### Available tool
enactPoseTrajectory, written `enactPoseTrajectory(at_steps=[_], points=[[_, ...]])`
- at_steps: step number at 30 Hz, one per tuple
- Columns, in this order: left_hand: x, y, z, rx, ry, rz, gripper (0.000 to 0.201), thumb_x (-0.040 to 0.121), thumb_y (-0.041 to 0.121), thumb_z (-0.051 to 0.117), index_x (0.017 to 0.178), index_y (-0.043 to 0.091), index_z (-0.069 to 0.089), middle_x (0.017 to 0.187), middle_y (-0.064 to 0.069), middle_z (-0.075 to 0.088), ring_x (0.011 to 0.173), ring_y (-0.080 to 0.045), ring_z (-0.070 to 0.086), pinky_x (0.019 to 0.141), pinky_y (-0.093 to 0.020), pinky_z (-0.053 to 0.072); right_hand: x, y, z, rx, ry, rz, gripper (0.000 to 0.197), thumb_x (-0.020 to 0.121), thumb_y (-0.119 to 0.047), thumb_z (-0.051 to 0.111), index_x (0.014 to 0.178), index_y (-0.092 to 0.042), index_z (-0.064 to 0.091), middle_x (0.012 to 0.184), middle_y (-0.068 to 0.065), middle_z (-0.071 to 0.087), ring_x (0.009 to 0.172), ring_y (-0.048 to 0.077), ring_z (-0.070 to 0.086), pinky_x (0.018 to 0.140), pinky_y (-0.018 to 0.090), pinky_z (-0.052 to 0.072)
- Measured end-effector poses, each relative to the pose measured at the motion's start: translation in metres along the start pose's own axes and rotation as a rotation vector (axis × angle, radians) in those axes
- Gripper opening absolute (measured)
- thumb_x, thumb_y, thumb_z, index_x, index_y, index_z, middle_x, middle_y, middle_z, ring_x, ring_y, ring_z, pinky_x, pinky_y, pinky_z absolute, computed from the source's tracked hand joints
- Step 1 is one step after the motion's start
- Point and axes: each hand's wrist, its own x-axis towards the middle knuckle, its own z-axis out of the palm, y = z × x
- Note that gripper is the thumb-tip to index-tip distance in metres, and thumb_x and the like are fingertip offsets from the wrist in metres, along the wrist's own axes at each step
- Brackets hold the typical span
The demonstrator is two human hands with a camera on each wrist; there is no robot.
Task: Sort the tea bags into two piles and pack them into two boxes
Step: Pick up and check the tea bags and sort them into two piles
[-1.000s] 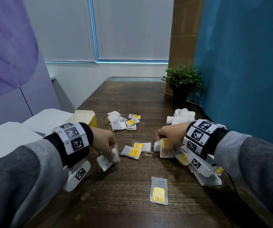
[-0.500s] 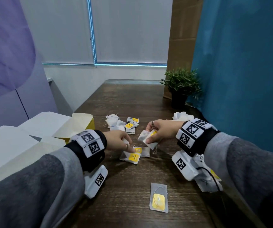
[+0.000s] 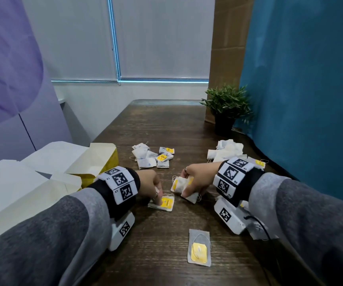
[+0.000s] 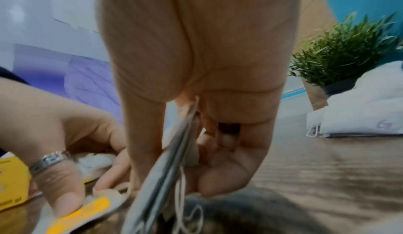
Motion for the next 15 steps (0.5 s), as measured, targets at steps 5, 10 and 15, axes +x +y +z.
enactPoseTrajectory(at_steps=[5, 10, 15], points=[[-0.008, -0.006, -0.007, 0.069, 0.013, -0.06, 0.033, 0.081, 0.03, 0.069, 0.11, 0.015, 0.064, 0.102, 0.0, 0.062, 0.097, -0.017, 0.055, 0.077, -0.026, 0.046, -0.014, 0.009, -0.011, 0.263, -0.021, -0.078, 0.027, 0.083, -0.013, 0.07, 0.1, -0.019, 0.051, 0.091, -0.001, 0.061, 0.078, 0.015, 0.063, 0.055, 0.022, 0.055], [-0.02, -0.018, -0.019, -0.478, 0.081, -0.016, 0.017, 0.089, 0.016, 0.06, 0.072, 0.015, 0.056, 0.068, -0.005, 0.052, 0.058, -0.014, 0.047, 0.042, -0.018, 0.034, -0.027, 0.016, -0.022, 0.53, 0.019, -0.196, 0.02, 0.085, -0.004, 0.064, 0.096, -0.018, 0.054, 0.082, 0.0, 0.063, 0.063, 0.008, 0.062, 0.048, 0.02, 0.051], [-0.023, -0.017, -0.021, -1.052, 0.182, 0.006, 0.012, 0.091, 0.012, 0.055, 0.08, 0.013, 0.051, 0.071, -0.009, 0.054, 0.047, -0.012, 0.054, 0.031, -0.011, 0.024, -0.035, 0.017, -0.03, 0.779, 0.072, -0.247, 0.022, 0.087, -0.001, 0.06, 0.106, -0.01, 0.053, 0.083, 0.006, 0.063, 0.058, 0.01, 0.064, 0.043, 0.02, 0.049]])
